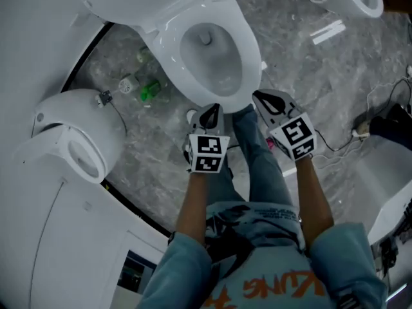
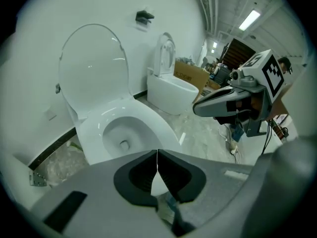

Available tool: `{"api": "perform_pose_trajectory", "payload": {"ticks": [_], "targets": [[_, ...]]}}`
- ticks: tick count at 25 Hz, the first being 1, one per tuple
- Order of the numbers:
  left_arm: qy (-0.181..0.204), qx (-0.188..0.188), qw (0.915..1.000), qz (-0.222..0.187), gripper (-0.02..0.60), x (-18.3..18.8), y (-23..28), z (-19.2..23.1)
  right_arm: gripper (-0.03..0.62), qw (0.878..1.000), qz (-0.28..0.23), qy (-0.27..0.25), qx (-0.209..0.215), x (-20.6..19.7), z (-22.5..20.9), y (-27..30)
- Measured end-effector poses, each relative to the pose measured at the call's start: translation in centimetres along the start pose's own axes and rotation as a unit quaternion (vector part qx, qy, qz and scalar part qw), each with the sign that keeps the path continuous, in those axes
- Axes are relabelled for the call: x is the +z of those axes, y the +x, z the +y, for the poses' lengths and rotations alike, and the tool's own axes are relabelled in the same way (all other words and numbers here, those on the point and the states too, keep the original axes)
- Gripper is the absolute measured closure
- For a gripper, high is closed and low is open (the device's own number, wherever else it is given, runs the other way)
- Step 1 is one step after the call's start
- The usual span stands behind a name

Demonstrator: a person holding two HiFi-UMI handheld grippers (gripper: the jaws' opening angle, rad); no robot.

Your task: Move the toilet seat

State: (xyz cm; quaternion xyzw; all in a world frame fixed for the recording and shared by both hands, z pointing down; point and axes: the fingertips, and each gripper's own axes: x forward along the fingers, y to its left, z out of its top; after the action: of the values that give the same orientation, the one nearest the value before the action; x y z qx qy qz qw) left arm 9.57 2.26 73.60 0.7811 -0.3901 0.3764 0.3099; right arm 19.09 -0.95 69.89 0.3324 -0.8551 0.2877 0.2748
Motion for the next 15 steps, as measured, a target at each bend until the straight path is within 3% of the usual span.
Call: {"api": "perform_pose_trajectory", "payload": {"ticks": [5,9,12,15], "targets": [[0.049,-0.033,0.9974,0.041,0.580,-4.1,4.5,-0.5,0.531,0.994,0.073,-0.062,0.060,-5.2,1.3,4.5],[0.091,-0.059,0.9918,0.066,0.576,-7.0,6.8,-1.2,0.459,0.978,0.133,-0.121,0.111,-9.1,2.1,6.7],[0.139,-0.084,0.9832,0.082,0.465,-8.7,7.9,-1.7,0.392,0.955,0.182,-0.184,0.148,-12.1,2.6,8.0],[0.212,-0.108,0.9658,0.103,0.364,-10.2,9.4,-2.1,0.322,0.916,0.230,-0.269,0.187,-14.8,2.9,9.1]]}}
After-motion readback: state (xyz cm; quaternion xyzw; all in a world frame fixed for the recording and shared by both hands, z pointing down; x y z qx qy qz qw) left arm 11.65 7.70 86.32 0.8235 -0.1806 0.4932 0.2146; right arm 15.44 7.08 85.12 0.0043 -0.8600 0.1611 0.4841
